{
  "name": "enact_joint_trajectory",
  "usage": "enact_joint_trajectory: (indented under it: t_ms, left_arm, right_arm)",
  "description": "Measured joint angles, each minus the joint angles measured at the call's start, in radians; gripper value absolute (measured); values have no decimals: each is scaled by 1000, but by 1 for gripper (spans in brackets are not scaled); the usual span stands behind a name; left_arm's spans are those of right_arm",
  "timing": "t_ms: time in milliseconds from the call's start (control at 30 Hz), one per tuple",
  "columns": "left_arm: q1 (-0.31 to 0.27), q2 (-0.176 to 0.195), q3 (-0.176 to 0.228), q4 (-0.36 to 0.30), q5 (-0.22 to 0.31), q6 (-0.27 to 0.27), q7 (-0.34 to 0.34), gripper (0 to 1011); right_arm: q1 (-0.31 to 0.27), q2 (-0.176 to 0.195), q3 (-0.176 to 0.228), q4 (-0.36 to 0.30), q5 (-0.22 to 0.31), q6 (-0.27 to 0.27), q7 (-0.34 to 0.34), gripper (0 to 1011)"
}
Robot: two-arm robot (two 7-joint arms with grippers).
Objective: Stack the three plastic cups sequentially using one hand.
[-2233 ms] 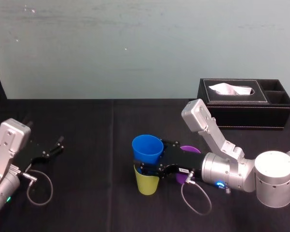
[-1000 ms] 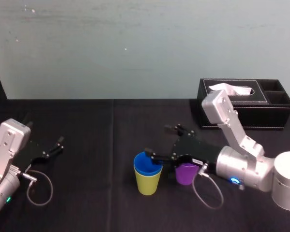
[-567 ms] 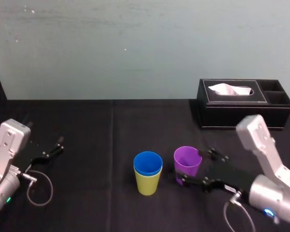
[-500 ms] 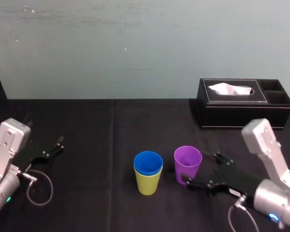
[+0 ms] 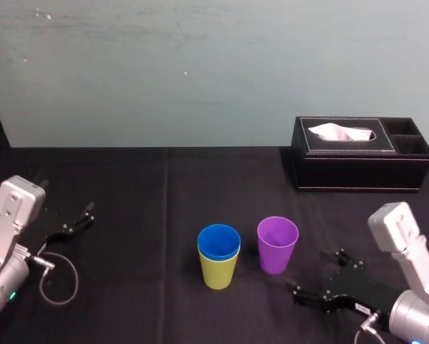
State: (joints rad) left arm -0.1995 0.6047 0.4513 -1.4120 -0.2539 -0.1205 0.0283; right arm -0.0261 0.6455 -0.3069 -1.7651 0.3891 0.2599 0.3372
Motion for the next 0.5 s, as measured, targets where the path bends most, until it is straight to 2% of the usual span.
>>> enact_joint_trajectory:
  t_ms: [167,500]
  left_arm:
    - [0,0,0,0,0,0,0,1000]
    - [0,0,0,0,0,0,0,1000]
  right_arm:
    - [23,-30,-12,46,-28,11,-4,1003]
    - [58,-87,-18,110,-67,-7,-8,1003]
